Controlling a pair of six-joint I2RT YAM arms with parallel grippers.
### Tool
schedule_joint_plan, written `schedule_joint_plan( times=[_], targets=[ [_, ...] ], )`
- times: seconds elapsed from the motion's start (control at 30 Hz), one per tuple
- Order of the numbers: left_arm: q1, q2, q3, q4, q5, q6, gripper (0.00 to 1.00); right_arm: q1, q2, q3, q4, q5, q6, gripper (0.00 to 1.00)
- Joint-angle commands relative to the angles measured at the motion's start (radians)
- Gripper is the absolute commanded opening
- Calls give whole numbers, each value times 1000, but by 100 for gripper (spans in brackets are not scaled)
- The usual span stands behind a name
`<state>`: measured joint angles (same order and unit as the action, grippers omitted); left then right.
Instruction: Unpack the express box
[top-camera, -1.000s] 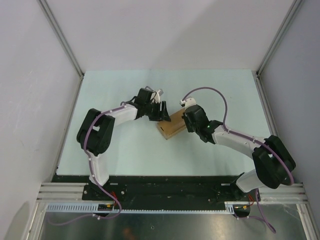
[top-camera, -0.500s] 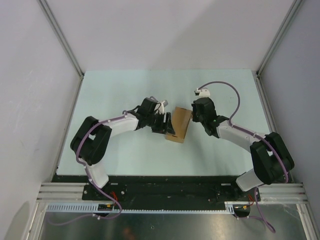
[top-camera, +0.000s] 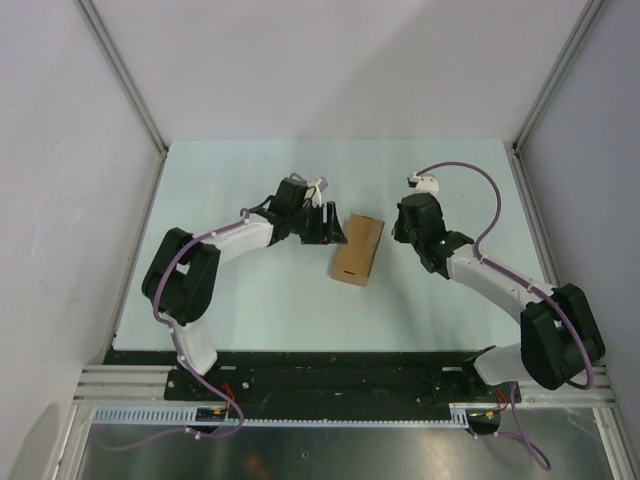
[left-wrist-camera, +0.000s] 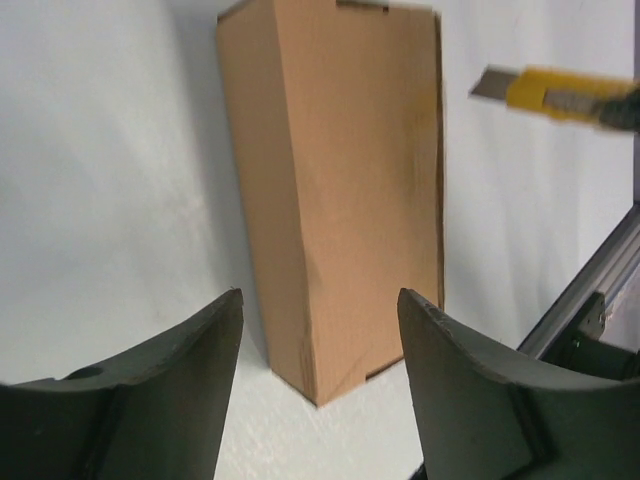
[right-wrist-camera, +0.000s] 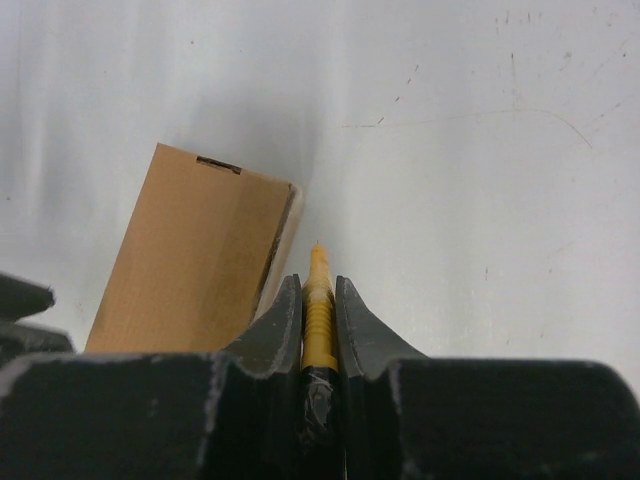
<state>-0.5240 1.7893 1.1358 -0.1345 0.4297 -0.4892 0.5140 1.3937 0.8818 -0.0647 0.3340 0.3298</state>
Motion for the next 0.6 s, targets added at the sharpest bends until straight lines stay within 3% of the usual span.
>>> schedule_joint_plan(
  times=[0.0,0.33,0.57],
  targets=[
    [4,68,88,27,4,-35,65,-2,-51,8,-53,22,43,0],
    [13,148,128,27,9,-34,50,-2,-97,-6,-90,33,58,0],
    [33,154,104,27,20,-32,29,0,-102,-9,-93,30,68,0]
  ],
)
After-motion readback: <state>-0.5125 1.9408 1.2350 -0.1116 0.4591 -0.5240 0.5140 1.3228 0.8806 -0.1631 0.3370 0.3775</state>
